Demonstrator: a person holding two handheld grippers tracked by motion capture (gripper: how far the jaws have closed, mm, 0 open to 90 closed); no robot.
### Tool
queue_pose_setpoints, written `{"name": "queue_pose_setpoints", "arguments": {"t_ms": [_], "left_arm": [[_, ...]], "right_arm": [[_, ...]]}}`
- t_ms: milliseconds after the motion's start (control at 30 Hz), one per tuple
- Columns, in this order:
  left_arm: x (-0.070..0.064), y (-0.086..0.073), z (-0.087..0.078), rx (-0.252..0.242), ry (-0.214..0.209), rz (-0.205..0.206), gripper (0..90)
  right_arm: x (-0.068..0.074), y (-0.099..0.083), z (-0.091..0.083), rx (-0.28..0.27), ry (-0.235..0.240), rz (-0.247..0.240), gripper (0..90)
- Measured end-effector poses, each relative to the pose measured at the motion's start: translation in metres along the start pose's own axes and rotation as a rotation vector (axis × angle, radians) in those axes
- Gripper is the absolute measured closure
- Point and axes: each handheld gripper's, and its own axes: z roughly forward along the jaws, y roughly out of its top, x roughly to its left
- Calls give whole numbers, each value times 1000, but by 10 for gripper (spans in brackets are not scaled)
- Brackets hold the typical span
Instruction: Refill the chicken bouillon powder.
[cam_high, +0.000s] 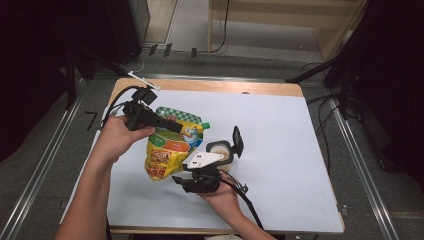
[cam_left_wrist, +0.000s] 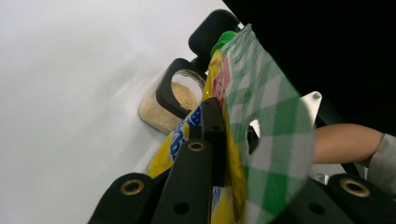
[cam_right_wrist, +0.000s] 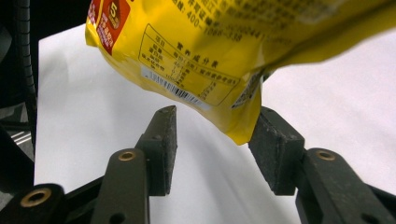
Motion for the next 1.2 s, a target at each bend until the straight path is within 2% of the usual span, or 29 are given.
{"name": "queue_pose_setpoints", "arguments": {"t_ms": [267, 433, 767, 867, 1033, 1100, 1200], "left_arm": [[8, -3, -15, -64, 2, -17, 900], [17, -4, -23, -114, 8, -31, 900], [41, -2, -21, -198, 64, -69, 900], [46, -1, -17, -231, 99, -82, 900], [56, 1, -13, -241, 159, -102, 900], [61, 1, -11, -262, 177, -100, 898], [68, -1, -9, -262, 183, -115, 890]], "right_arm": [[-5, 7, -7, 14, -8, 16, 532], [-9, 10, -12, 18, 18, 38, 535], [-8, 9, -13, 48, 21, 26, 524], [-8, 9, -14, 52, 19, 25, 521], [-8, 8, -16, 59, 17, 38, 518], [-8, 7, -17, 58, 16, 37, 518], [-9, 7, -18, 56, 10, 34, 520]]}}
